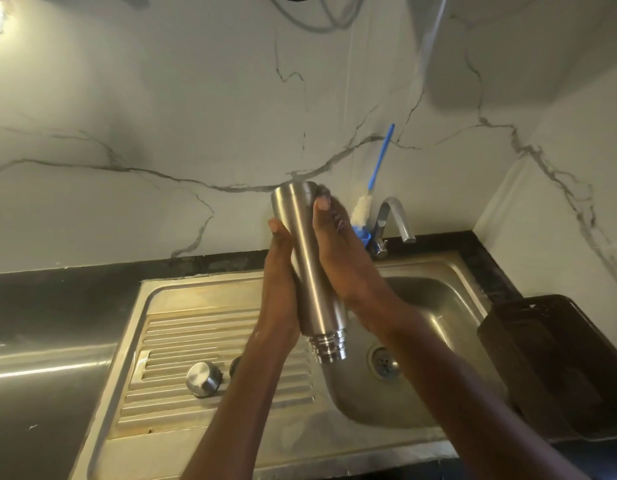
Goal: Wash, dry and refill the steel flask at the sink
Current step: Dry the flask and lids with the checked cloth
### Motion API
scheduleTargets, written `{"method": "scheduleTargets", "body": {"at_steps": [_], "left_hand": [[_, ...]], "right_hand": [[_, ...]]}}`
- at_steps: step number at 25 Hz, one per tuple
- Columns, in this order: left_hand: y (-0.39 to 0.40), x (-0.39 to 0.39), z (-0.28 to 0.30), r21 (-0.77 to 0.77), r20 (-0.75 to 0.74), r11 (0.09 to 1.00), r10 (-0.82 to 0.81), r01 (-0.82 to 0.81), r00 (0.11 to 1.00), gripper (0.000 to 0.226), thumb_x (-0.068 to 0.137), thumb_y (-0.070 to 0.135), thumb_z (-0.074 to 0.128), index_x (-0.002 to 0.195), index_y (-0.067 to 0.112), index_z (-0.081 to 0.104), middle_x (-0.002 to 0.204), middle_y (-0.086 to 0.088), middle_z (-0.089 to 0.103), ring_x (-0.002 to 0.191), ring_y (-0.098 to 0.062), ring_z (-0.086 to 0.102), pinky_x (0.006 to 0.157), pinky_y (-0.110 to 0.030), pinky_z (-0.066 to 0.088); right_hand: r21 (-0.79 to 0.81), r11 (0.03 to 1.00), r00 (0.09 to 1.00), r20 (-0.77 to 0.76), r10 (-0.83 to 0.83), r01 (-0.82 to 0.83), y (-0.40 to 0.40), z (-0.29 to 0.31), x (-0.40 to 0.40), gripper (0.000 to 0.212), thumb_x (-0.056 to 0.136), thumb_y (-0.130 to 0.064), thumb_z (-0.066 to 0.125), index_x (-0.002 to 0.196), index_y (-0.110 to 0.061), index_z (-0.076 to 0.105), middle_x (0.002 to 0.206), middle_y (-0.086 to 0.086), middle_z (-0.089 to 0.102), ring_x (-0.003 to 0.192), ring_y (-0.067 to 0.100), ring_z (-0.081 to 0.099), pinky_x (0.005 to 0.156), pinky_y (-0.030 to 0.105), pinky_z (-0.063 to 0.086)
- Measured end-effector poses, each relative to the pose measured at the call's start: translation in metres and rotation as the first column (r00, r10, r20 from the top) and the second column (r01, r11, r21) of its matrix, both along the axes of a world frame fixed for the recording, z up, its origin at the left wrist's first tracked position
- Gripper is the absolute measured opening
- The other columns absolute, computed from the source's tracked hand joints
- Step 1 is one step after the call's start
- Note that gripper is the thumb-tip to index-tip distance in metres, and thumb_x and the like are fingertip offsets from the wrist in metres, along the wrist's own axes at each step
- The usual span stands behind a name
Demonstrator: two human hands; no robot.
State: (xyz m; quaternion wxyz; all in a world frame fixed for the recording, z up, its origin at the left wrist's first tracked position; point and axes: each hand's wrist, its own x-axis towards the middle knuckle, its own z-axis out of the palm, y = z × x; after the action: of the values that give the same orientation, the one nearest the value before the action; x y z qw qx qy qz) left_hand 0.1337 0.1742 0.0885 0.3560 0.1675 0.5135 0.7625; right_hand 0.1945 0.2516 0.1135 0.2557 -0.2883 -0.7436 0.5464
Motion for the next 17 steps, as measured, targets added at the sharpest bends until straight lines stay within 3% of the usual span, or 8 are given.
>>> {"method": "scheduleTargets", "body": {"at_steps": [2,3,5,7,8,10,14,17], "left_hand": [[0.002,-0.017,-0.002,0.047,0.035,0.999,0.001,-0.002,0.999,0.07,0.096,0.073,0.049,0.138,0.019,0.063,0.126,-0.018,0.073,0.115,-0.037,0.072,0.101,-0.052,0.056],[0.003,-0.024,-0.004,0.063,0.064,0.998,0.008,-0.012,0.998,0.069,0.098,0.069,0.052,0.138,0.014,0.062,0.122,-0.018,0.074,0.11,-0.035,0.073,0.097,-0.049,0.058],[0.003,-0.027,-0.008,0.075,0.087,0.996,0.034,-0.041,0.996,0.068,0.099,0.063,0.055,0.139,0.007,0.058,0.118,-0.021,0.071,0.107,-0.034,0.07,0.096,-0.048,0.058],[0.003,-0.018,-0.012,0.051,0.04,0.998,0.04,-0.042,0.998,0.059,0.106,0.055,0.049,0.135,0.005,0.063,0.116,-0.021,0.069,0.107,-0.033,0.068,0.097,-0.049,0.057],[0.003,-0.012,-0.013,0.021,0.004,0.999,0.043,-0.043,0.999,0.05,0.109,0.048,0.045,0.125,0.008,0.071,0.113,-0.019,0.072,0.104,-0.03,0.07,0.096,-0.048,0.057],[0.003,-0.004,-0.014,-0.011,-0.04,0.999,0.046,-0.047,0.998,0.042,0.111,0.037,0.044,0.109,0.016,0.08,0.112,-0.019,0.076,0.105,-0.031,0.073,0.101,-0.051,0.054],[0.007,0.002,-0.006,0.027,-0.032,1.0,0.011,-0.01,0.999,0.056,0.102,0.063,0.049,0.13,0.019,0.071,0.126,-0.02,0.073,0.119,-0.041,0.069,0.107,-0.063,0.05],[0.008,-0.005,-0.001,0.033,-0.051,0.998,0.051,-0.049,0.997,0.054,0.1,0.062,0.055,0.13,0.02,0.07,0.122,-0.021,0.074,0.112,-0.041,0.072,0.103,-0.062,0.053]], "right_hand": [[0.145,0.989,0.999,0.044,0.013,-0.02,-0.027,-0.018,0.018,0.068,0.096,-0.079,0.023,0.152,-0.041,0.031,0.131,-0.003,0.062,0.112,0.013,0.066,0.096,0.046,0.058],[0.278,0.96,0.996,0.084,0.01,-0.034,-0.039,-0.024,0.028,0.071,0.098,-0.076,0.022,0.157,-0.037,0.024,0.139,-0.001,0.055,0.119,0.012,0.062,0.1,0.042,0.057],[0.499,0.863,0.985,0.17,-0.005,-0.082,-0.054,-0.031,0.037,0.077,0.1,-0.072,0.019,0.164,-0.03,0.008,0.161,0.004,0.03,0.144,0.018,0.041,0.115,0.042,0.044],[0.601,0.795,0.983,0.181,-0.034,-0.083,-0.048,-0.028,0.032,0.078,0.1,-0.069,0.02,0.165,-0.032,-0.006,0.172,0.003,0.002,0.159,0.023,0.011,0.126,0.05,0.026],[0.585,0.81,0.988,0.146,-0.045,-0.049,-0.039,-0.023,0.026,0.079,0.101,-0.068,0.023,0.164,-0.034,-0.009,0.173,0.0,-0.005,0.16,0.023,0.004,0.127,0.051,0.021],[0.421,0.905,0.998,0.004,-0.065,0.057,-0.015,-0.003,0.014,0.077,0.101,-0.064,0.028,0.165,-0.034,-0.001,0.172,-0.004,0.008,0.156,0.016,0.018,0.125,0.046,0.026],[0.038,0.998,0.991,-0.131,-0.041,0.047,0.008,0.005,0.004,0.061,0.102,-0.069,0.031,0.158,-0.045,0.027,0.146,-0.021,0.047,0.13,0.005,0.052,0.113,0.048,0.045],[-0.044,0.999,0.999,-0.036,0.017,-0.018,-0.007,-0.007,0.012,0.057,0.1,-0.074,0.03,0.147,-0.046,0.041,0.126,-0.007,0.068,0.107,0.011,0.07,0.096,0.045,0.059]]}}
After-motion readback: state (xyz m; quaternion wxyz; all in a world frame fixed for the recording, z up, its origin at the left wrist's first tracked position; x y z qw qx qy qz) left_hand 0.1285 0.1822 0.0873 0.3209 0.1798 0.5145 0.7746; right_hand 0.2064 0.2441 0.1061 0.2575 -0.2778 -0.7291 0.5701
